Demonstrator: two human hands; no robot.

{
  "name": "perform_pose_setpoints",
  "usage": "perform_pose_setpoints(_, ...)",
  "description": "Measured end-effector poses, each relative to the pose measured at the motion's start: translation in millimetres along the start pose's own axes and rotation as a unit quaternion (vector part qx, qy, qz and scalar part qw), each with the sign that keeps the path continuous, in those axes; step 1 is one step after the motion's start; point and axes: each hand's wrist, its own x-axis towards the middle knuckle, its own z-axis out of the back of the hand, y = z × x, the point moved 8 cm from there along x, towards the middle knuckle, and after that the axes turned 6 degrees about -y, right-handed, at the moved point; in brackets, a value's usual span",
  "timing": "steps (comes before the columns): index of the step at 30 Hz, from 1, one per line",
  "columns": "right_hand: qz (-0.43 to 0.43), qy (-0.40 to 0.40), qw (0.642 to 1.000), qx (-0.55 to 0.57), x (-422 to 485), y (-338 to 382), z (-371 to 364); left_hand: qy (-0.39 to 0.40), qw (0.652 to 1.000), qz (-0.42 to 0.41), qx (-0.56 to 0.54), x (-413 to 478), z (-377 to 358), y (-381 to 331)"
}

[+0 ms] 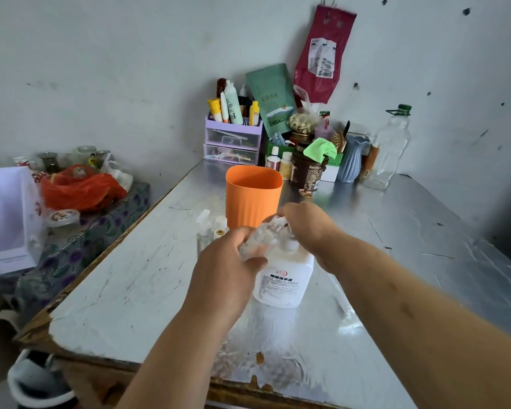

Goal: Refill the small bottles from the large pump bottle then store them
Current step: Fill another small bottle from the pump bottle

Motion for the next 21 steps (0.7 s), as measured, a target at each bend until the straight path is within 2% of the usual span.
perform_pose_setpoints(4,-0.003,-0.014,1.000,0.017,2,-5,3,-0.001,1.000,0.008,0.001,0,-1,2)
perform_pose_setpoints(6,0.003,0.005,1.000,-0.031,-1,-2,0,0.002,1.000,0.009,0.001,0,-1,0)
perform_pose_setpoints(12,-0.017,0.040,0.998,-0.038,-6,7,6,0.000,1.000,0.000,-0.015,-2,6,-3)
perform_pose_setpoints(21,-0.020,0.012,1.000,0.004,4,-1,2,0.005,1.000,0.000,-0.020,0,3,-4)
